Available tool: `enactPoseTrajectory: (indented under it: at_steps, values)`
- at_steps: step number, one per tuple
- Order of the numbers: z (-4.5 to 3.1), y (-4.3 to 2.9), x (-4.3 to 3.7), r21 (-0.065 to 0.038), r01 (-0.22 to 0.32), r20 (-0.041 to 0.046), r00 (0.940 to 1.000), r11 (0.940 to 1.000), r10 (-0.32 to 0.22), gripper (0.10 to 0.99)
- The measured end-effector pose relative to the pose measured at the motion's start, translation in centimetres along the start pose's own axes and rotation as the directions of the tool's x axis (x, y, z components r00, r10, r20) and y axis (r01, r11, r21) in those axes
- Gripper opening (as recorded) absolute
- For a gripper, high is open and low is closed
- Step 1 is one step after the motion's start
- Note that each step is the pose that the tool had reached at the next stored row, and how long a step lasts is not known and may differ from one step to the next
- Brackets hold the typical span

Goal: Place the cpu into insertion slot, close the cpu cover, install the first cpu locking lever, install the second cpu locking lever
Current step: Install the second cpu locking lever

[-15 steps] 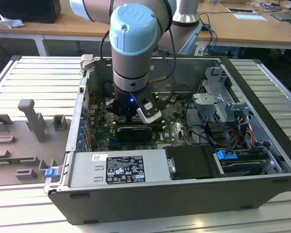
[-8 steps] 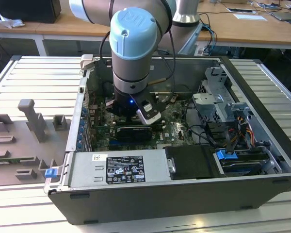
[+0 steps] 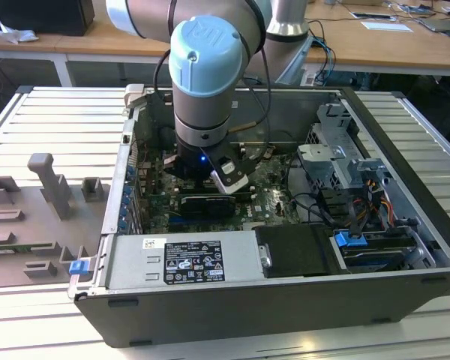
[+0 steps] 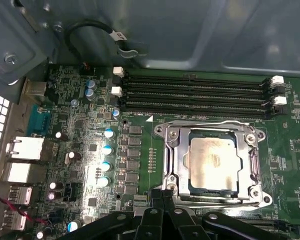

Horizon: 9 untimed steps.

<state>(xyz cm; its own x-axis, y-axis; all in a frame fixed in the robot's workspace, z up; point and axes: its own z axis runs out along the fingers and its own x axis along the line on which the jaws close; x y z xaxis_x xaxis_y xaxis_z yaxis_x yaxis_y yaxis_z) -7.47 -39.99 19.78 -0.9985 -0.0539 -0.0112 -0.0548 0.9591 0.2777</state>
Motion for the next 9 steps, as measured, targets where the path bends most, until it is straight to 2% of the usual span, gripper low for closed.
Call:
enactPoseTrajectory:
  at_steps: [6, 9]
  values:
    - [0.33, -0.09, 0.13, -0.005, 0.000, 0.0009, 1.0000, 1.0000, 0.000, 0.106]
    - [-0.01, 0.02, 0.15, -0.008, 0.000, 0.0014, 1.0000, 1.0000, 0.000, 0.106]
